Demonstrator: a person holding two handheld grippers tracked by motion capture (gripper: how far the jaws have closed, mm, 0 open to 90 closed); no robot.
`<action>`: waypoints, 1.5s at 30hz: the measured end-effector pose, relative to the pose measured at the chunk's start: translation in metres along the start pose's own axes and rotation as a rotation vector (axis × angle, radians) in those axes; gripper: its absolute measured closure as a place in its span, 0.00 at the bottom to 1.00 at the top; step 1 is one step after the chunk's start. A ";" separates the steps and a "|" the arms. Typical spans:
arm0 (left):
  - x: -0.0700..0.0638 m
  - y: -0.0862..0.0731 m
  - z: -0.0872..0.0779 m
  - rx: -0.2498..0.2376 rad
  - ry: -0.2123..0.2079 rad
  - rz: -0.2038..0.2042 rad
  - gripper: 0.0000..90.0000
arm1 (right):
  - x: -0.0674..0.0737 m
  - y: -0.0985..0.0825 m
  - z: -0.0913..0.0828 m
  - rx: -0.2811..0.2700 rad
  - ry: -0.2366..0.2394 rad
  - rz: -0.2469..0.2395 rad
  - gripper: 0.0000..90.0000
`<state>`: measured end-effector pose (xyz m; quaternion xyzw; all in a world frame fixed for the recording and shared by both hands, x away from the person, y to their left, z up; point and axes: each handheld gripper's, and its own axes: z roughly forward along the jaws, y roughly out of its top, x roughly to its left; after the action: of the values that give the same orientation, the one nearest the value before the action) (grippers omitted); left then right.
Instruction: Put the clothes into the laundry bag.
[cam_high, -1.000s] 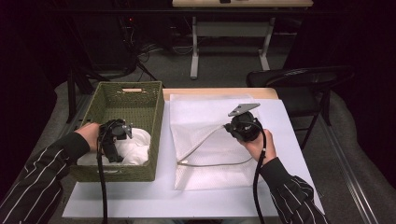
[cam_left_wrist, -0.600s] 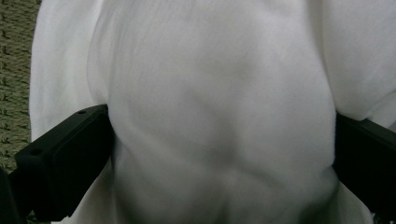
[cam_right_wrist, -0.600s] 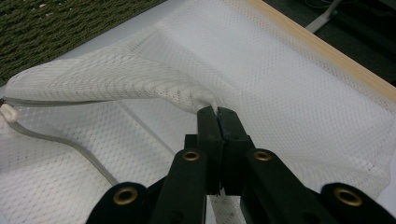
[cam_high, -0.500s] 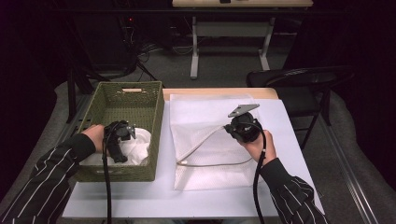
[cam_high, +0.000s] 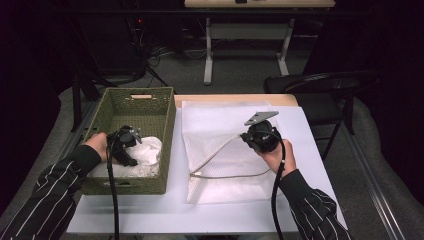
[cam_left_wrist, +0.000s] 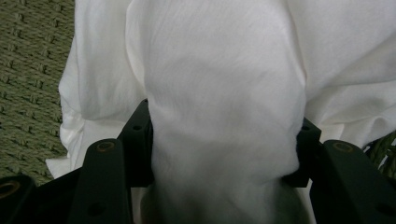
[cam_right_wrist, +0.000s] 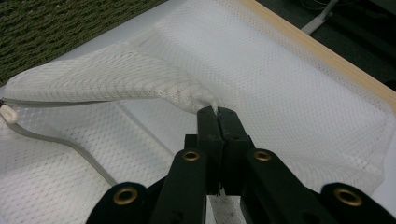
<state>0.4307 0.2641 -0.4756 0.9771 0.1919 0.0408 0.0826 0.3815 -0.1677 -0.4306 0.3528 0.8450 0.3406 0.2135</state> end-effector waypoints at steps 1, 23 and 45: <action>0.001 -0.001 0.000 -0.007 0.005 -0.013 0.48 | 0.000 0.000 0.000 -0.001 0.001 0.000 1.00; -0.008 0.004 0.010 0.075 0.033 0.122 0.00 | -0.001 0.000 0.001 0.004 0.010 0.003 0.99; -0.015 -0.007 -0.012 -0.023 0.082 0.087 0.56 | -0.001 0.001 -0.001 0.002 0.007 0.006 0.99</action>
<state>0.4130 0.2666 -0.4654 0.9809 0.1521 0.0868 0.0841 0.3821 -0.1681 -0.4291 0.3542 0.8450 0.3417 0.2093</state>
